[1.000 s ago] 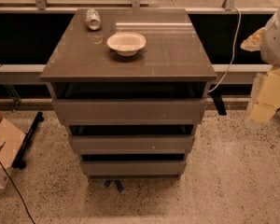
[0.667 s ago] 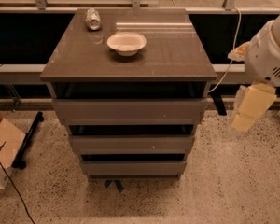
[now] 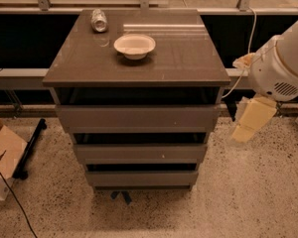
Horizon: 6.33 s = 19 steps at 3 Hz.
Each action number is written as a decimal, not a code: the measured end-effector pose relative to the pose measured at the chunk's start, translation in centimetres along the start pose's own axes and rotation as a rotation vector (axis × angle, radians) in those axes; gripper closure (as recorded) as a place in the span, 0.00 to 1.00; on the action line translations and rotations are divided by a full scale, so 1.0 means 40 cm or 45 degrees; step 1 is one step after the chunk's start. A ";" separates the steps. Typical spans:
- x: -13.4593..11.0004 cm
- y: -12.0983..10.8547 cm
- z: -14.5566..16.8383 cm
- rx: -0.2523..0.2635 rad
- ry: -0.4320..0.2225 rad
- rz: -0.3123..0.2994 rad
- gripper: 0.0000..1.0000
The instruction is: Open top drawer
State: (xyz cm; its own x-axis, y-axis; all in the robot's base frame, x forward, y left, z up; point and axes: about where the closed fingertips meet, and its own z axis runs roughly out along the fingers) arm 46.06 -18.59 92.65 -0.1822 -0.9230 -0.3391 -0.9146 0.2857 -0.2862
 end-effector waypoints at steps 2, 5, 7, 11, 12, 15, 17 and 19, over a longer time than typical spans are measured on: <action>-0.066 0.019 0.168 -0.048 -0.127 -0.009 0.00; -0.130 -0.064 0.503 -0.143 -0.416 0.135 0.00; -0.103 -0.095 0.675 -0.218 -0.440 0.242 0.00; -0.095 -0.160 0.768 -0.336 -0.364 0.248 0.42; -0.092 -0.156 0.766 -0.339 -0.361 0.247 0.66; -0.055 -0.084 0.710 -0.375 -0.316 0.240 0.84; -0.058 -0.081 0.714 -0.380 -0.316 0.238 0.30; -0.061 -0.063 0.741 -0.405 -0.261 0.197 0.00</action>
Offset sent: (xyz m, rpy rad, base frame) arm 0.0508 0.0753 -0.0965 0.2008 -0.0010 0.0832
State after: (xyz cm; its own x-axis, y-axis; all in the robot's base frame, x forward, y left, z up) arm 59.52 -9.43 67.65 -0.2796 -0.7957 -0.5373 -0.9540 0.2932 0.0623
